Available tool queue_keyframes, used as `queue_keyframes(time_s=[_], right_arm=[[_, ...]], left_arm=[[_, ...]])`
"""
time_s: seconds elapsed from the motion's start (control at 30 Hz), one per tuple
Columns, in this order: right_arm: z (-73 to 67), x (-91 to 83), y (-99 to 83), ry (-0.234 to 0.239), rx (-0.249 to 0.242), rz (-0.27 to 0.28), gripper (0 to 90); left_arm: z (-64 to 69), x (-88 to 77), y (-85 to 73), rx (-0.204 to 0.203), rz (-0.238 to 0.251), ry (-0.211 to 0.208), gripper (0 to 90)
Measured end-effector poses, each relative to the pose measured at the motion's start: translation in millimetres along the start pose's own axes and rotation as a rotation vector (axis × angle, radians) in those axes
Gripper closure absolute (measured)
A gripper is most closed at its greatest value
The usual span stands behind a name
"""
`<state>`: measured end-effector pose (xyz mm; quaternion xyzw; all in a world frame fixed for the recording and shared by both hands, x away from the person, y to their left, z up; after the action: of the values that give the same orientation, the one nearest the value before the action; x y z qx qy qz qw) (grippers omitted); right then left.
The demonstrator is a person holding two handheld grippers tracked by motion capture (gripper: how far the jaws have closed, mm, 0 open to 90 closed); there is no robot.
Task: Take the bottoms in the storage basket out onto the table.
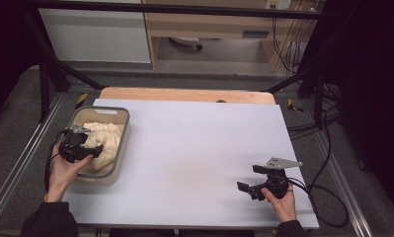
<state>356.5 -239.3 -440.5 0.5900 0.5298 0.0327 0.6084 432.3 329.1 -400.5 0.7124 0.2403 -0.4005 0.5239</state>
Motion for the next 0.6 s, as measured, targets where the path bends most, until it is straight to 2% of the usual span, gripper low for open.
queue_keyframes(time_s=[0.27,0.43,0.6], right_arm=[[0.0,0.0,0.0,0.0,0.0,0.0,0.6],[0.2,0.2,0.1,0.0,0.0,0.0,0.6],[0.2,0.2,0.1,0.0,-0.001,0.001,0.6]], left_arm=[[0.1,-0.8,0.0,0.002,0.008,0.007,51.7],[0.9,-3.1,0.1,0.001,0.022,0.019,54.8],[0.4,-5.4,-0.5,-0.003,0.032,0.014,57.1]])
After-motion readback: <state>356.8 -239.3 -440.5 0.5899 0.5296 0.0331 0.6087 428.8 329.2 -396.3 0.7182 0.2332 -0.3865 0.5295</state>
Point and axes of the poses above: each handheld gripper's, and its own axes: x roughly forward along the jaws, y roughly out of its top, z roughly to its right, the point moved 2 cm from there along x, roughly forward along the jaws, and after that the axes turned 6 degrees about -z, right-handed, at the moved point
